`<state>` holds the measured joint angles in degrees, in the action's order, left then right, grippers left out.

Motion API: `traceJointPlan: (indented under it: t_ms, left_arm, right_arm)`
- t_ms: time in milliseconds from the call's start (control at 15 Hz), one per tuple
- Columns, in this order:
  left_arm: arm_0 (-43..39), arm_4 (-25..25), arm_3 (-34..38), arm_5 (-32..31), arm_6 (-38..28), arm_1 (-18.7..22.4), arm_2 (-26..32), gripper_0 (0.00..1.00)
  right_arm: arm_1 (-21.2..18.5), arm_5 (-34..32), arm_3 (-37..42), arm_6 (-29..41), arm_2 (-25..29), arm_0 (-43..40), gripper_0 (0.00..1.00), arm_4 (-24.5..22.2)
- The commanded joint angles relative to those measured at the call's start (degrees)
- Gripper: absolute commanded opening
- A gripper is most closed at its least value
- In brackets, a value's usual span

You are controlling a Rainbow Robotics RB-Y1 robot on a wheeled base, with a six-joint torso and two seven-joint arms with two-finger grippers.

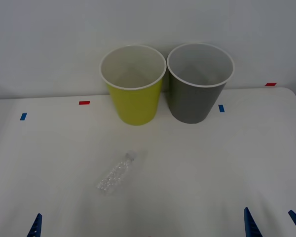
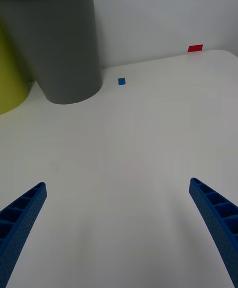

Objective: Put cans in the gray bin and PET bottles in the light green bin.

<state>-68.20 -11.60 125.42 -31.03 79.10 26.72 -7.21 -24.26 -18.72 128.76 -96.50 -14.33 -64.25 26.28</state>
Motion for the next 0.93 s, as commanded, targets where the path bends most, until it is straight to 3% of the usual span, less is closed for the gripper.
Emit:
traceJointPlan:
  t_ms: [67,600,800,933]
  left_arm:
    - [0.00,0.00,0.00,0.00,0.00,0.00,0.00,1.00]
    - [0.00,0.00,0.00,0.00,0.00,0.00,0.00,1.00]
    - [1.67,-0.53,-3.52,1.14,0.26,-2.37,-1.23,1.00]
    - [1.93,0.00,-3.52,1.23,0.79,-0.88,-0.79,1.00]
  right_arm:
    - [0.00,0.00,0.00,0.00,0.00,0.00,1.00,0.00]
    - [0.00,0.00,0.00,0.00,0.00,0.00,1.00,0.00]
    - [0.00,0.00,0.00,0.00,0.00,0.00,1.00,0.00]
    - [0.00,0.00,0.00,0.00,0.00,0.00,1.00,0.00]
